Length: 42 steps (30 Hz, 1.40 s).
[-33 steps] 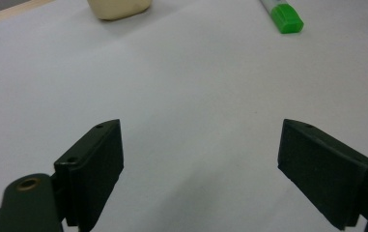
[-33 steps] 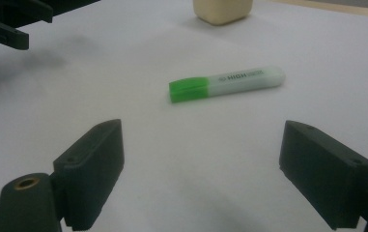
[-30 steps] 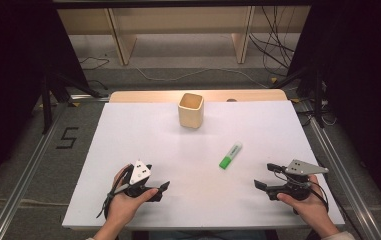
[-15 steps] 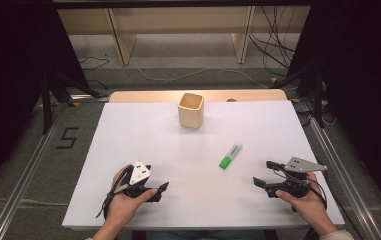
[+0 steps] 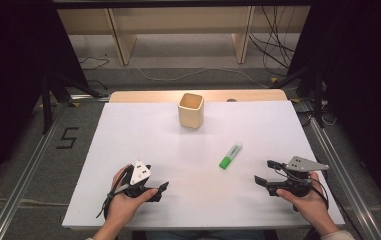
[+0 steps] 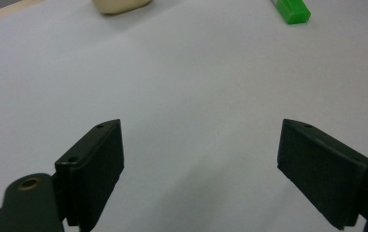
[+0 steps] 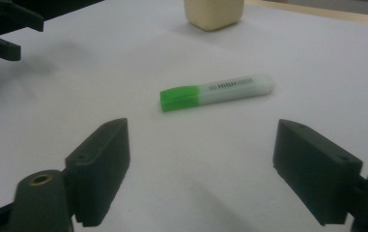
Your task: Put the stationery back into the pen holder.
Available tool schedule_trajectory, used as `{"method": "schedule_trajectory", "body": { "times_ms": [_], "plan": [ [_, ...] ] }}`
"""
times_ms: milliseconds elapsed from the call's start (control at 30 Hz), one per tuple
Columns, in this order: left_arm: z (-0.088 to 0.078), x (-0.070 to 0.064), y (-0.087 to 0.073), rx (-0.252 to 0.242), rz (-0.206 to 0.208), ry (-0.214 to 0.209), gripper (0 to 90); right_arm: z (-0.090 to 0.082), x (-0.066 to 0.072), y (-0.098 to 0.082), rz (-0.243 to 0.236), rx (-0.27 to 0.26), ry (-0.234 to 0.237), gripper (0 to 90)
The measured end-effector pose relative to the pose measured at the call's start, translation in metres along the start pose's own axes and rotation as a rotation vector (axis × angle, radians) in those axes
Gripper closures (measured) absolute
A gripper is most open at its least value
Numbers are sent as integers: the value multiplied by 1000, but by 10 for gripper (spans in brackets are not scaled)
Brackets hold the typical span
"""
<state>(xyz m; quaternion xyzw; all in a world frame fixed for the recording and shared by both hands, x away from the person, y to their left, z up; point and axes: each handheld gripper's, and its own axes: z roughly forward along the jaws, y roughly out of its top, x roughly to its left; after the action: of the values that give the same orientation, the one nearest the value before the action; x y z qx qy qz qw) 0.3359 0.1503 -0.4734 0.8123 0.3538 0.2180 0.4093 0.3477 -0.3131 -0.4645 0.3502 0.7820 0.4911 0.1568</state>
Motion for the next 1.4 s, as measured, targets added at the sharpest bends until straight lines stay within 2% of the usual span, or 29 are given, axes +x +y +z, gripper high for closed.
{"method": "schedule_trajectory", "body": {
  "times_ms": [167, 400, 533, 600, 800, 1000, 1033, 1067, 1167, 1400],
  "plan": [
    [1, 2, -1, -2, -6, -3, 165, 1, -2, 5, -25, 15, -22, 335],
    [1, 1, -1, -1, -11, -5, 168, 7, -8, 20, -120, 75, -54, 658],
    [3, 1, 1, -2, -10, -2, 170, 15, -12, 32, -143, 140, -59, 849],
    [4, 1, 3, 0, -6, -2, 171, 24, -16, 40, -138, 163, -55, 886],
    [6, -2, 3, -1, -4, -9, 171, 64, -28, 63, -156, 253, -54, 900],
    [6, 0, 2, -3, -4, -10, 171, 105, -33, 82, -185, 330, -54, 900],
    [6, 0, 2, -3, -4, -10, 172, 105, -33, 82, -185, 330, -54, 900],
    [6, 0, 2, -1, -5, -10, 172, 116, -34, 87, -202, 351, -69, 900],
    [6, 0, 2, 0, -6, -10, 172, 130, -36, 93, -219, 378, -74, 900],
    [6, -1, 2, -3, -4, -9, 172, 153, -43, 99, -219, 421, -89, 900]
  ]
}}
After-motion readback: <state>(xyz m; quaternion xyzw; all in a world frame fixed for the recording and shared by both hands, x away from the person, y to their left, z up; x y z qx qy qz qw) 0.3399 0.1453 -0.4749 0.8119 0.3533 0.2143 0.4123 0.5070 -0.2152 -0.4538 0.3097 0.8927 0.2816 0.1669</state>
